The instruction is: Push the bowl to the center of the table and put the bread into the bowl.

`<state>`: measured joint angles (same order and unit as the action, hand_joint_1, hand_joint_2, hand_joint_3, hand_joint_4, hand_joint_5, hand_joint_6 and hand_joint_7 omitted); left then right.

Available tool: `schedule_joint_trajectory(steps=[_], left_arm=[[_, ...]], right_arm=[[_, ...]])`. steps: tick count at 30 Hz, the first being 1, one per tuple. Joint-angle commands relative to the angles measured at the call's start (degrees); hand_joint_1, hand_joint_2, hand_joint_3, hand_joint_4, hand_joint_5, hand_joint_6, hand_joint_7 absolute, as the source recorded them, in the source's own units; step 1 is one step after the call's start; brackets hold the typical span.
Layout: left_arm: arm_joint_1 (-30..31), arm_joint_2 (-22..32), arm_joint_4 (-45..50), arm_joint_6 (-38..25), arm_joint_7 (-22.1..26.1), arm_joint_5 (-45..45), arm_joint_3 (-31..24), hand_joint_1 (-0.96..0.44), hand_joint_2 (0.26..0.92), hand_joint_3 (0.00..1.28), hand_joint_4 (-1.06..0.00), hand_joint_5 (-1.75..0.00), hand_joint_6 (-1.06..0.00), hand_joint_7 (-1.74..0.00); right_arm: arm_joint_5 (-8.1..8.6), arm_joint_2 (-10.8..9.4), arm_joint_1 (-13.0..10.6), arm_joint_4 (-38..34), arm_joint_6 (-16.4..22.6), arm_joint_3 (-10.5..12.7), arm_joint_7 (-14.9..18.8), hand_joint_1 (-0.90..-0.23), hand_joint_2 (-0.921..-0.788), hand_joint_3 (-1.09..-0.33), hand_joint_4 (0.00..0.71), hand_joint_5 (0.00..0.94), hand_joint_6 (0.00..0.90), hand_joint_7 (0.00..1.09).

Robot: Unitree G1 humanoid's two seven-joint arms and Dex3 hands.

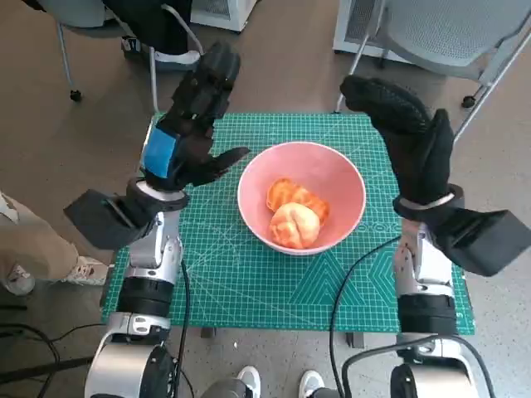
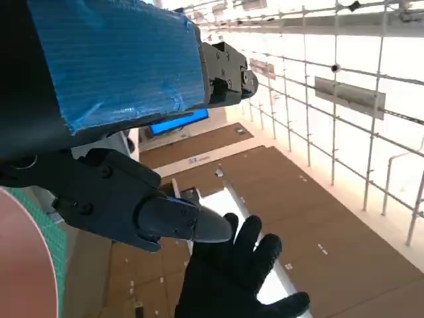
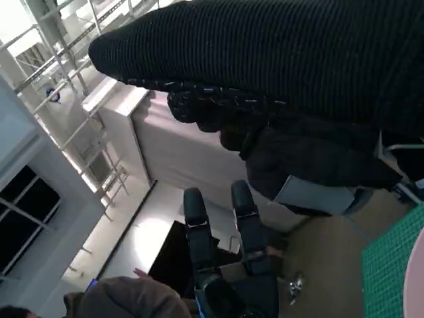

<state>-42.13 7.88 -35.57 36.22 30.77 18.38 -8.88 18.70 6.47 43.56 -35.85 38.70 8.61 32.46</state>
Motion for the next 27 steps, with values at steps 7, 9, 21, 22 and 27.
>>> schedule_joint_trajectory(steps=[7,9,21,22,27], left_arm=[[1.34,-1.54,-0.58,2.37,0.52,0.26,-0.61,-0.68,0.921,0.38,-0.06,0.00,-0.16,-0.04],[1.43,-1.64,-0.65,2.80,0.40,-0.11,-0.55,-0.68,0.921,0.39,-0.06,0.00,-0.16,-0.04],[1.44,-1.83,-1.24,3.89,0.40,-0.90,-0.22,-0.68,0.921,0.40,-0.03,0.00,-0.15,-0.04],[1.45,-1.84,-1.34,4.01,0.50,-0.85,-0.22,-0.68,0.921,0.40,-0.02,0.00,-0.15,-0.04],[1.15,-1.70,-1.68,4.31,0.87,-0.65,-0.19,-0.68,0.921,0.40,-0.02,0.00,-0.14,-0.03]], right_arm=[[0.24,-0.70,0.14,-2.94,0.67,-0.20,1.90,-0.687,-0.921,-0.759,0.201,0.006,0.065,0.52],[0.19,-0.78,0.11,-2.90,0.74,-0.28,2.01,-0.690,-0.921,-0.756,0.201,0.006,0.066,0.52],[0.06,-0.65,0.02,-2.74,0.46,-0.40,2.20,-0.693,-0.921,-0.748,0.203,0.005,0.071,0.50],[0.04,-0.63,-0.08,-2.60,0.49,-0.42,2.19,-0.693,-0.921,-0.748,0.203,0.005,0.072,0.50],[0.12,-0.57,-0.12,-2.22,0.31,-0.44,2.18,-0.689,-0.921,-0.748,0.203,0.004,0.074,0.49]])
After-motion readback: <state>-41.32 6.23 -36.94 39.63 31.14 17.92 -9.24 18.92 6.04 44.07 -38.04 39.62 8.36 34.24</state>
